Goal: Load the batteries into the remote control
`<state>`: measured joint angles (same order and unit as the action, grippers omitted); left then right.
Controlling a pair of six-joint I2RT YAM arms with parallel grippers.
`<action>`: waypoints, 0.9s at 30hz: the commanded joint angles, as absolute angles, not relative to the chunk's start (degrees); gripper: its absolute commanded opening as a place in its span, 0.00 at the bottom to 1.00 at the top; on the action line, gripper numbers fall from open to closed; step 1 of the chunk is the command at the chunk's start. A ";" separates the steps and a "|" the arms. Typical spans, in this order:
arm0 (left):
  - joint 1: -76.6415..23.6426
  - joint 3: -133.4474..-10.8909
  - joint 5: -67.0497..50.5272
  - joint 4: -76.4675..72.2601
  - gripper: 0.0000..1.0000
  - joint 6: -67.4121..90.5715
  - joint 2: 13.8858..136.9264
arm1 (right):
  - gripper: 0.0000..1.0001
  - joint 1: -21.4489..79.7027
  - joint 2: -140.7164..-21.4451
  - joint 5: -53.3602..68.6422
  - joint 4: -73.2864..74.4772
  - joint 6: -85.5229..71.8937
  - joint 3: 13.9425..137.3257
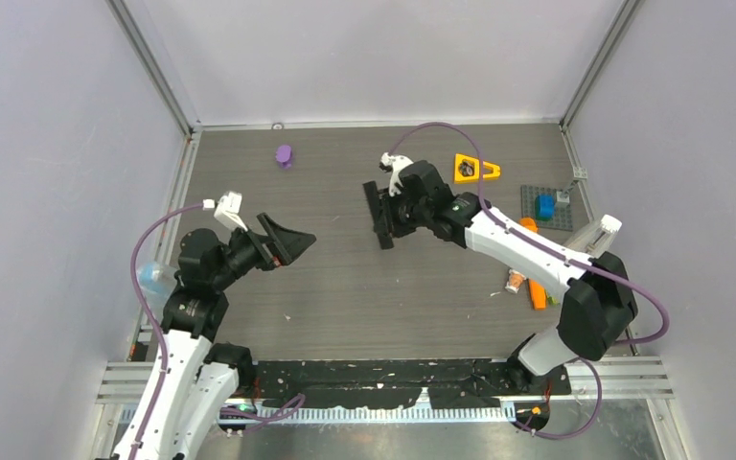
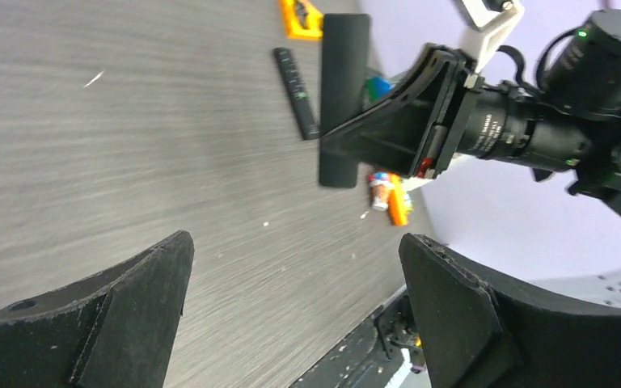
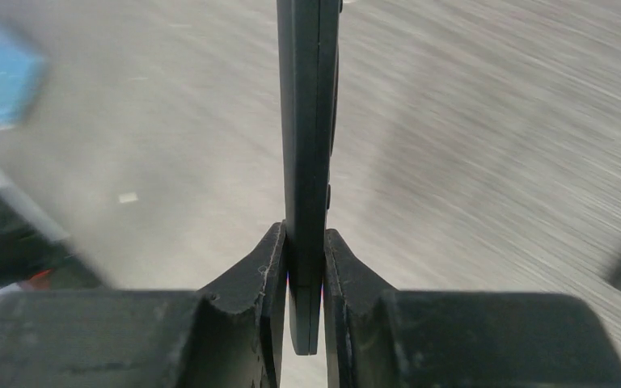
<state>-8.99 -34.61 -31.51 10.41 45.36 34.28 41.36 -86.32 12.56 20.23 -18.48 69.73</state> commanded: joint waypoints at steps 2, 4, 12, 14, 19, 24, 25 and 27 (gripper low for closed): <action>-8.94 -35.75 -24.51 20.08 1.00 39.99 32.86 | 0.06 38.69 -91.97 -18.51 30.96 -12.03 69.83; -8.96 -35.82 -24.50 19.76 1.00 39.99 32.60 | 0.06 36.98 -95.03 -22.53 31.65 -12.07 70.47; -8.98 -36.24 -25.07 19.28 1.00 40.64 33.81 | 0.07 35.19 -109.45 -33.20 34.38 -10.86 81.18; -8.97 -36.15 -24.97 19.21 1.00 40.78 33.76 | 0.07 35.03 -112.18 -34.90 34.69 -10.42 82.86; -8.96 -35.98 -24.45 18.92 0.99 41.36 33.44 | 0.14 34.43 -116.71 -34.77 35.13 -10.35 85.54; -8.96 -36.01 -23.87 18.96 1.00 41.87 33.72 | 0.41 34.26 -117.33 -29.45 35.41 -11.07 86.20; -8.96 -36.18 -23.58 19.09 1.00 41.84 33.81 | 0.47 34.23 -117.07 -27.25 35.33 -11.40 86.15; -8.96 -36.44 -23.29 19.58 1.00 41.85 34.07 | 0.51 34.05 -116.14 -23.92 35.25 -11.87 86.13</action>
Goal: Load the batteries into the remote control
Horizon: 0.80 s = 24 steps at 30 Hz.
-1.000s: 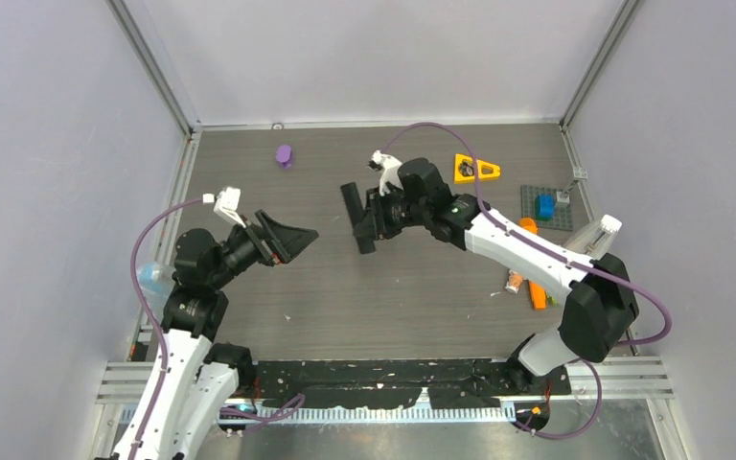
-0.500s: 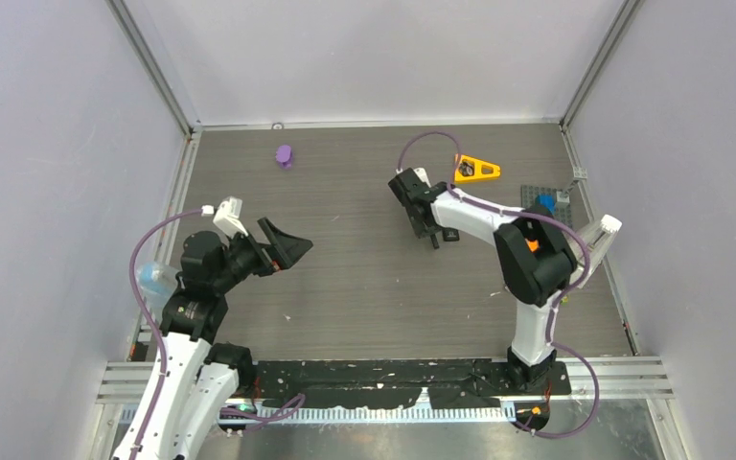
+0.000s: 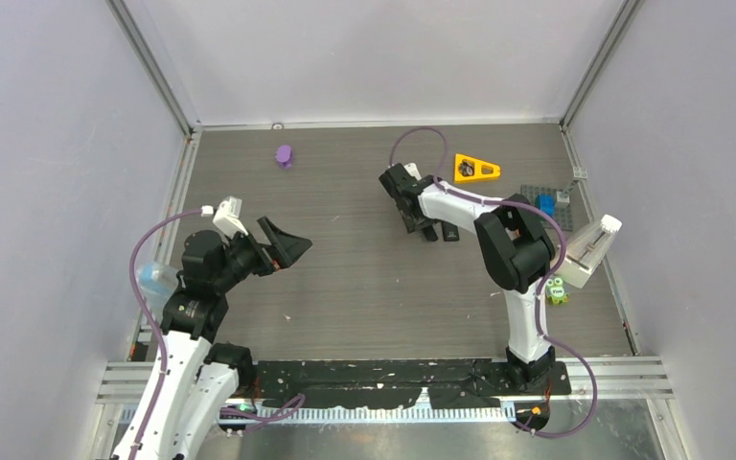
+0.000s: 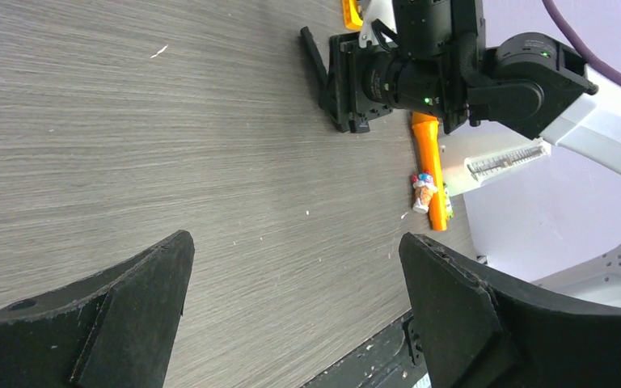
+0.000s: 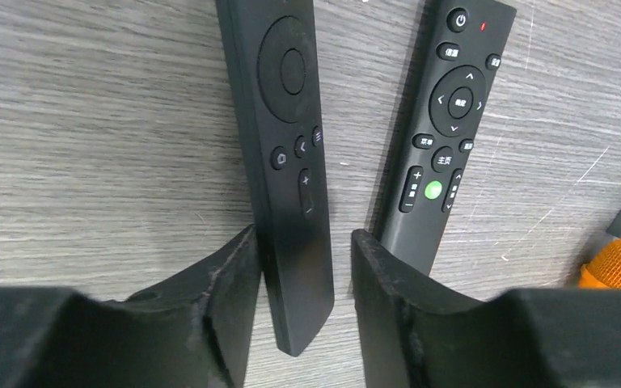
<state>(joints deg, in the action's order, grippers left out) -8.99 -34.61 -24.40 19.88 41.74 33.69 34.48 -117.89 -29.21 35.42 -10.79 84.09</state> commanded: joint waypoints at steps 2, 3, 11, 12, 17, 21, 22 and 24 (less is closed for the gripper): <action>-8.96 -37.13 -23.02 20.65 1.00 41.50 34.54 | 0.53 33.89 -114.14 -20.41 35.30 -12.43 86.02; -8.99 -37.64 -22.82 21.54 1.00 41.09 34.76 | 0.53 33.63 -113.50 -19.30 35.32 -12.97 85.86; -8.96 -43.45 -19.82 30.59 1.00 35.83 36.91 | 0.57 31.47 -98.70 -9.87 31.95 -15.47 76.26; -8.96 -43.65 -19.13 31.39 1.00 35.34 36.73 | 0.58 31.42 -95.34 -10.91 31.89 -15.56 75.13; -8.96 -42.72 -16.37 33.32 0.99 33.29 33.76 | 0.66 31.10 -78.32 -22.79 29.24 -17.93 63.01; -8.97 -41.43 -13.14 34.47 0.99 32.16 29.26 | 0.94 30.73 -60.84 -33.24 27.18 -19.32 54.64; -8.96 -41.08 -12.48 34.65 0.99 32.13 28.09 | 1.00 30.70 -58.50 -34.81 27.49 -19.37 53.82; -8.97 -40.68 -11.58 35.32 1.00 31.88 25.75 | 0.96 30.61 -51.81 -39.71 28.52 -19.63 52.11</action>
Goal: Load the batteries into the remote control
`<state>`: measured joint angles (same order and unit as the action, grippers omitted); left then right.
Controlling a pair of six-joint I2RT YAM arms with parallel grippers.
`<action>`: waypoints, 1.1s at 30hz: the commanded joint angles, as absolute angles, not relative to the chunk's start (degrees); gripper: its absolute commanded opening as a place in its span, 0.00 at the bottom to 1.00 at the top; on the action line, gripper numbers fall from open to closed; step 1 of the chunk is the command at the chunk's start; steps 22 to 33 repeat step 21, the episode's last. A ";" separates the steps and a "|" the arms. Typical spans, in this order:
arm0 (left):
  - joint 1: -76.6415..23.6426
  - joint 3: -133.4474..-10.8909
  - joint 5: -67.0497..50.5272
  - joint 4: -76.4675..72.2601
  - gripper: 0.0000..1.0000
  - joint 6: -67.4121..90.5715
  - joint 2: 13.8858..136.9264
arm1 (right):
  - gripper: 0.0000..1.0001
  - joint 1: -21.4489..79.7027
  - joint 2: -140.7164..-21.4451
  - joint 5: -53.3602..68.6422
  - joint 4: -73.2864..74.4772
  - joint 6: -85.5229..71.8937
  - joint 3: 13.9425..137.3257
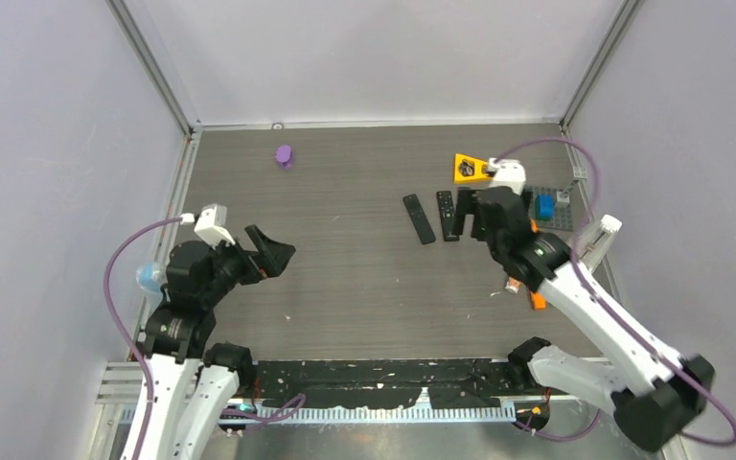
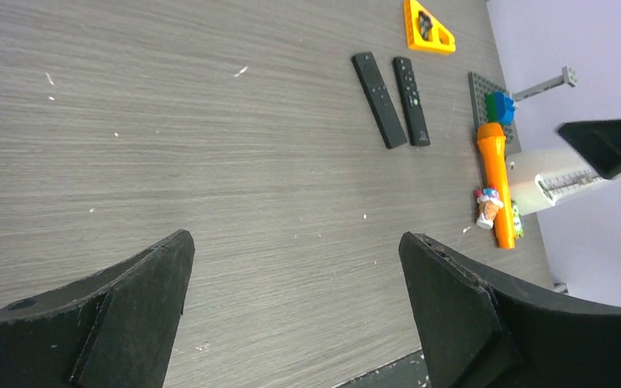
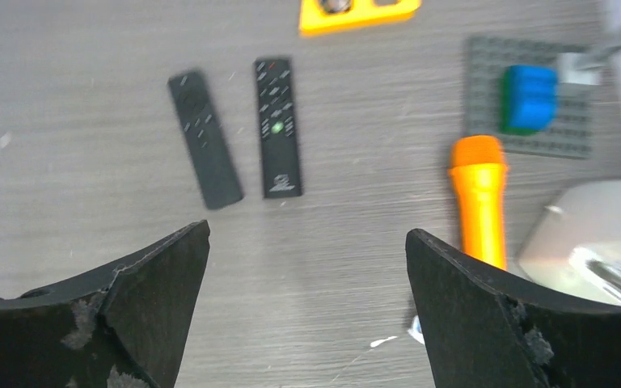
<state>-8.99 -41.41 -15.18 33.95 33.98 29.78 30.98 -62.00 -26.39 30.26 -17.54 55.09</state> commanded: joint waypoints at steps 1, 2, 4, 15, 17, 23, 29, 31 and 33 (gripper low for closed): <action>-8.97 -40.68 -11.04 35.90 1.00 31.84 24.61 | 0.95 30.60 -47.49 -43.00 29.11 -19.83 51.61; -8.96 -40.80 -10.60 36.61 1.00 31.88 23.52 | 0.95 30.54 -45.54 -45.99 30.28 -20.05 51.56; -8.96 -41.68 -9.74 38.51 1.00 32.11 21.43 | 0.95 30.62 -39.46 -49.96 32.38 -20.19 51.77; -8.96 -45.57 -4.68 47.92 1.00 32.16 11.18 | 0.95 30.59 -15.73 -58.84 37.14 -20.06 55.72; -8.96 -45.53 -4.34 47.85 1.00 31.41 9.67 | 0.95 30.59 -15.16 -59.65 37.89 -20.05 56.56; -8.97 -45.74 -2.99 47.94 1.00 30.67 8.11 | 0.95 30.58 -16.19 -60.48 39.28 -20.45 57.80; -8.97 -45.74 -2.99 47.94 1.00 30.67 8.11 | 0.95 30.58 -16.19 -60.48 39.28 -20.45 57.80; -8.97 -45.74 -2.99 47.94 1.00 30.67 8.11 | 0.95 30.58 -16.19 -60.48 39.28 -20.45 57.80; -8.97 -45.74 -2.99 47.94 1.00 30.67 8.11 | 0.95 30.58 -16.19 -60.48 39.28 -20.45 57.80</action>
